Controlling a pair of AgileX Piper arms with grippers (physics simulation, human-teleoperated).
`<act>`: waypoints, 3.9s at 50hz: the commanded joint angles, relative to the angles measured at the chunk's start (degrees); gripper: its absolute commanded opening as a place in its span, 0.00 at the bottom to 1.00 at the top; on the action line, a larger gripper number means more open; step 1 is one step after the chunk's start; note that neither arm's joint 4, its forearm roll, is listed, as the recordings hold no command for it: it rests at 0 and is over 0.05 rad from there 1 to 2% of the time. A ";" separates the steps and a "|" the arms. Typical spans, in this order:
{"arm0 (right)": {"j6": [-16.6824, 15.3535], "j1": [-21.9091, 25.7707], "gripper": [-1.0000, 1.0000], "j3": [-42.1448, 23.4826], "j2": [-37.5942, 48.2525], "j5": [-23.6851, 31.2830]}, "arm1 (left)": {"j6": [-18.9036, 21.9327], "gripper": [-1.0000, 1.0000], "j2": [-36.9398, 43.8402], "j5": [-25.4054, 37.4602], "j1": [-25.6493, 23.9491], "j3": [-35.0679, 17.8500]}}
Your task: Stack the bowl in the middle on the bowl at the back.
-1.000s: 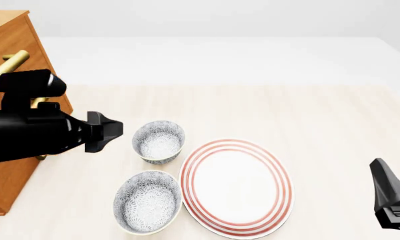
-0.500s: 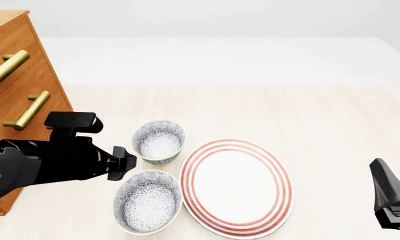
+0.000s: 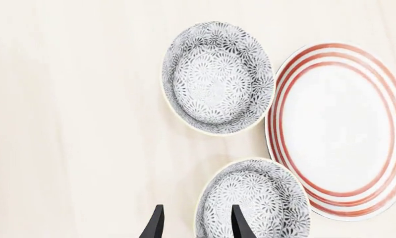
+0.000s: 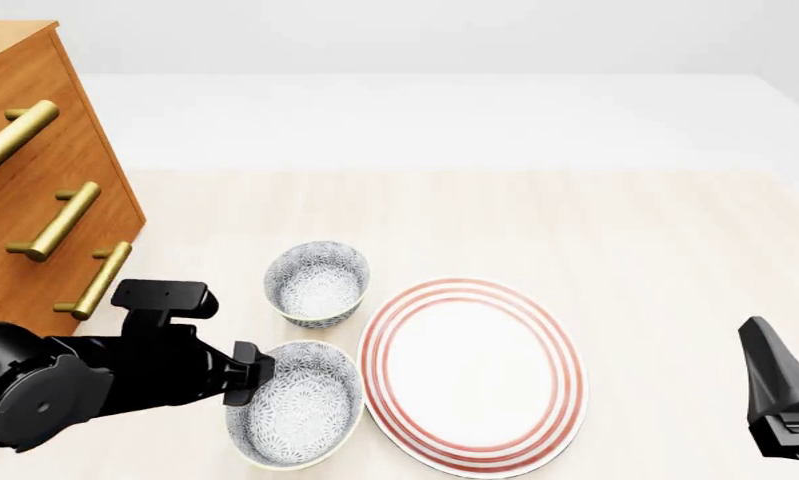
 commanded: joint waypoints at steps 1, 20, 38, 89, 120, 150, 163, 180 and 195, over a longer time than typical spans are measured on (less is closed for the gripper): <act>0.01 -0.01 1.00 0.02 -0.06 0.04 | -1.83 1.00 2.57 -5.67 -0.94 4.49; 0.03 -0.02 1.00 -0.04 0.10 -0.06 | -4.56 1.00 4.14 -9.65 -4.35 8.06; 0.01 0.00 1.00 -0.04 0.10 -0.05 | -3.64 0.00 0.62 -5.40 -4.13 6.63; -0.43 -0.06 1.00 -0.07 -0.14 0.09 | -7.72 0.00 -25.80 30.27 -12.45 -14.20; -1.00 0.22 1.00 -0.17 -0.65 0.37 | -15.44 0.00 -33.41 36.99 -25.02 -13.04; -1.15 0.28 1.00 -0.23 -0.66 0.33 | -19.37 0.00 -36.41 34.81 -30.08 -2.00; -1.16 0.28 1.00 -0.21 -0.65 0.30 | -19.76 1.00 -37.59 35.38 -29.46 -0.34; -1.21 0.31 1.00 -0.29 -0.66 0.36 | -18.99 1.00 -37.52 35.86 -28.95 -0.71; -1.12 0.06 1.00 -0.47 -0.68 0.31 | -14.41 1.00 -41.08 43.12 -24.43 -7.35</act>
